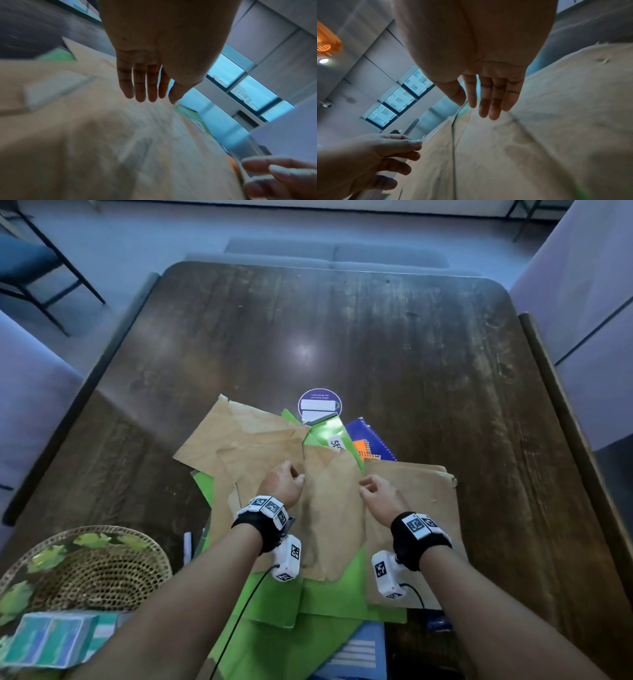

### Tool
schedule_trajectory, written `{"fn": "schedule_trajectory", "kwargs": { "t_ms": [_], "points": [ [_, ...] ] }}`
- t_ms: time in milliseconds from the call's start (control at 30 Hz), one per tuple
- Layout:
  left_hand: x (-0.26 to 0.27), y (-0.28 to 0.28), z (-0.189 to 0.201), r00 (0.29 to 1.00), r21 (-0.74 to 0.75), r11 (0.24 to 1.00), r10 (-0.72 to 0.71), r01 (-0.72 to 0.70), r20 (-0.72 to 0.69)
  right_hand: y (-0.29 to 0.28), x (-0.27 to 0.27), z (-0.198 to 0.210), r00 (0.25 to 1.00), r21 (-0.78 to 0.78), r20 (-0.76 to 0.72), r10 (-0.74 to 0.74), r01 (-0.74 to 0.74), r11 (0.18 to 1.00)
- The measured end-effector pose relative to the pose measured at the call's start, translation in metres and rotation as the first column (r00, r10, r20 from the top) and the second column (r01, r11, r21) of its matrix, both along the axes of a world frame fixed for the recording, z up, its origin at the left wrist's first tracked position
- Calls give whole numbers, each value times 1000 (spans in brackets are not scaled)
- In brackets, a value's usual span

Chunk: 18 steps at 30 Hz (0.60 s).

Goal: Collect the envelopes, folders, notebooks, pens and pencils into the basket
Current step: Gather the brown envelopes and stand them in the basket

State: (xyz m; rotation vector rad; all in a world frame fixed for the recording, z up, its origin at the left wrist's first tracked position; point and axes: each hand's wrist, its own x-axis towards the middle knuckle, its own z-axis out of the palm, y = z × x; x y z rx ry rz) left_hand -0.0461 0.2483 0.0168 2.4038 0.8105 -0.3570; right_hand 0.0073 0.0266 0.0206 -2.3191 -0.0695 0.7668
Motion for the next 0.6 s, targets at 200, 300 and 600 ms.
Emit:
{"fn": "schedule_trajectory", "kwargs": {
  "t_ms": [200, 300, 600],
  "points": [
    [-36, 93, -12, 988, 77, 986, 154, -151, -26, 83, -27, -20, 996, -17, -75, 45, -46, 999],
    [-52, 126, -22, 967, 82, 970, 234, -227, -100, 113, -33, -27, 993, -34, -119, 14, -18, 999],
    [-64, 167, -37, 972, -54, 980, 183, -193, -147, 143, -38, -47, 991, -119, -113, -67, 53, 992]
  ]
}}
